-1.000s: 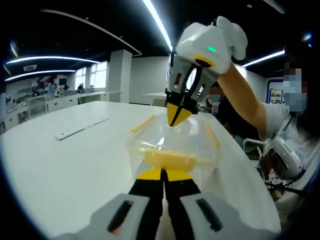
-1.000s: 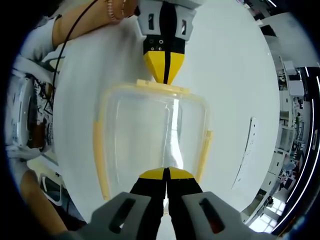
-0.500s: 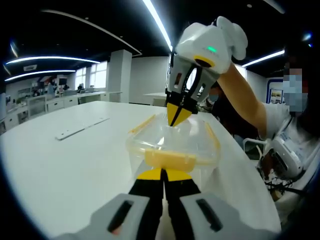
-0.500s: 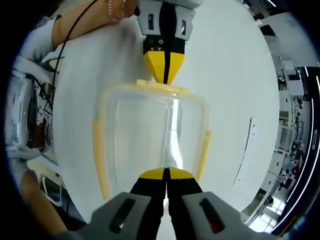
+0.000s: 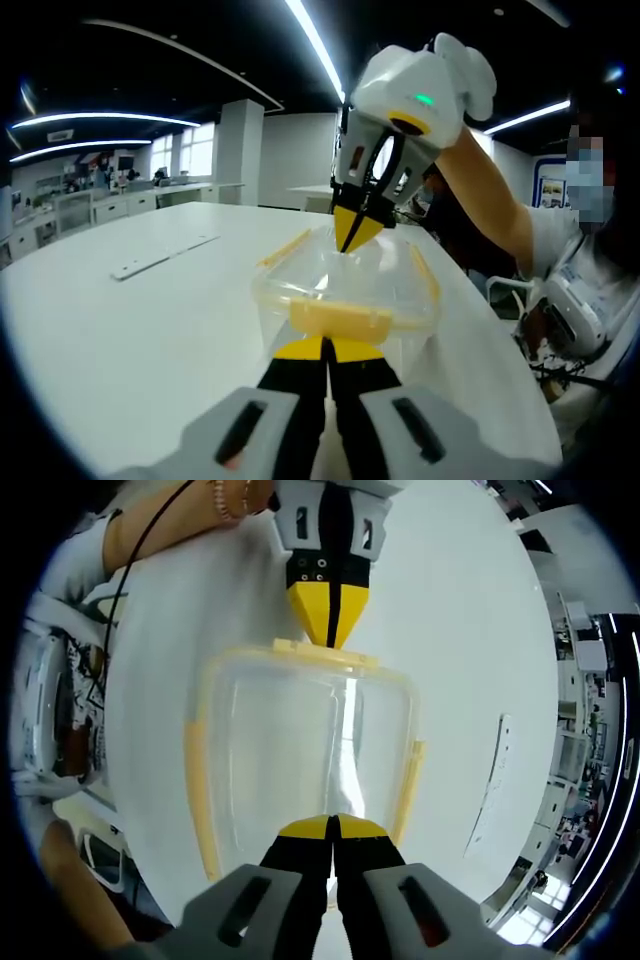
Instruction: Snap each plastic latch of the storage box into its locked position after aligning the lid with the box until every specified latch is closed and the lid sits flush.
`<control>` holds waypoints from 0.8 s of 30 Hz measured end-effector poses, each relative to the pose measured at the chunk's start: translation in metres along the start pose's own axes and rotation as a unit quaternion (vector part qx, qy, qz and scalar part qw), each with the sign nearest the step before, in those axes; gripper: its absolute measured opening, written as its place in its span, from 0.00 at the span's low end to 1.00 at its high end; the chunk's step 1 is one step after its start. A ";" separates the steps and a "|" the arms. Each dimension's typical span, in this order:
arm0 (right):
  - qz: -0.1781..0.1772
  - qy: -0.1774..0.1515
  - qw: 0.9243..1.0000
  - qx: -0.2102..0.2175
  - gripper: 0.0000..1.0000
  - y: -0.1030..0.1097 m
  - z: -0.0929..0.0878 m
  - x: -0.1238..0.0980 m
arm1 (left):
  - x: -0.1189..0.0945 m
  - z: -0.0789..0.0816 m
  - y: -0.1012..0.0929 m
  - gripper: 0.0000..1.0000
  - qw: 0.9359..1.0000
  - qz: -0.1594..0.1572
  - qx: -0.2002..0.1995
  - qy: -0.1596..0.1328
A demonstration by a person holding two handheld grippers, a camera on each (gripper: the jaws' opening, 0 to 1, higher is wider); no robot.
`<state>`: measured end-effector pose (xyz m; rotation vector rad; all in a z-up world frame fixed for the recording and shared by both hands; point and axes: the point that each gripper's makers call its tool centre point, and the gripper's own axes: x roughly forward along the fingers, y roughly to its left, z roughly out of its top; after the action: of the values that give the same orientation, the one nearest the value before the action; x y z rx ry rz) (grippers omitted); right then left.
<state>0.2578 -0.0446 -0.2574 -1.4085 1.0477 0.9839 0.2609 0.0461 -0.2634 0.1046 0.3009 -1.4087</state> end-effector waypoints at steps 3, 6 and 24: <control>0.000 0.001 1.000 0.000 0.00 0.000 0.000 0.000 | 0.000 0.000 -0.001 0.00 1.000 0.000 0.000 0.000; 0.000 0.000 1.000 -0.001 0.00 0.000 0.000 0.000 | 0.000 0.000 -0.001 0.00 1.000 0.000 0.000 0.000; -0.006 0.010 1.000 -0.009 0.00 -0.001 0.000 0.000 | 0.000 -0.001 -0.003 0.00 1.000 -0.001 -0.001 -0.002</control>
<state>0.2587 -0.0441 -0.2567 -1.4413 1.0465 0.9734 0.2581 0.0455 -0.2641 0.1006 0.2990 -1.4102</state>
